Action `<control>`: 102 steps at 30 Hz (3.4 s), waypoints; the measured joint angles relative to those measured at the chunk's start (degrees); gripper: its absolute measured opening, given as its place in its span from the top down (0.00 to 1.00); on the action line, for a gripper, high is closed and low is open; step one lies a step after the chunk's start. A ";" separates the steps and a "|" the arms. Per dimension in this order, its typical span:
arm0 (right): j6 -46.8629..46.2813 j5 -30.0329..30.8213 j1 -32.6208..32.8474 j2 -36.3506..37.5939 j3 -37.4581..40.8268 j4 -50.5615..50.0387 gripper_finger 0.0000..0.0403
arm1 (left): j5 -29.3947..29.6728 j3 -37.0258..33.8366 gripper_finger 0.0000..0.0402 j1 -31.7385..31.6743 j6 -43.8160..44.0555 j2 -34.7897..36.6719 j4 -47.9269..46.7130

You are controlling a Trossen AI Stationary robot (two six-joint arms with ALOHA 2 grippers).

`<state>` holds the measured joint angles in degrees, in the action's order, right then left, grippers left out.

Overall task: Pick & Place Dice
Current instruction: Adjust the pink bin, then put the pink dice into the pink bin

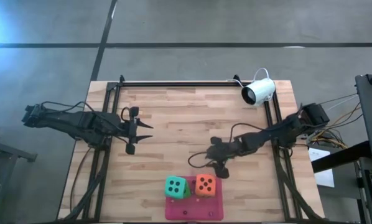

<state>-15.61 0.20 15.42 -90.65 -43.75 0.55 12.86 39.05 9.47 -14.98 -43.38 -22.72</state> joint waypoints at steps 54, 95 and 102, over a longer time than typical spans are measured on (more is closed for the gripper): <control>-34.87 1.77 21.07 -11.10 -14.55 -16.60 0.54 | 0.00 0.44 0.65 -0.02 0.04 0.04 0.59; -31.10 16.55 15.80 1.33 -7.62 -29.55 0.54 | -0.44 0.26 0.67 0.00 0.31 0.01 0.15; -40.76 16.48 12.06 0.32 -4.57 -27.96 0.54 | -0.44 0.26 0.68 -0.04 0.31 0.02 0.37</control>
<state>-56.37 16.69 27.48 -90.33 -48.32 -27.41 12.43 39.31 9.43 -14.68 -43.35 -22.35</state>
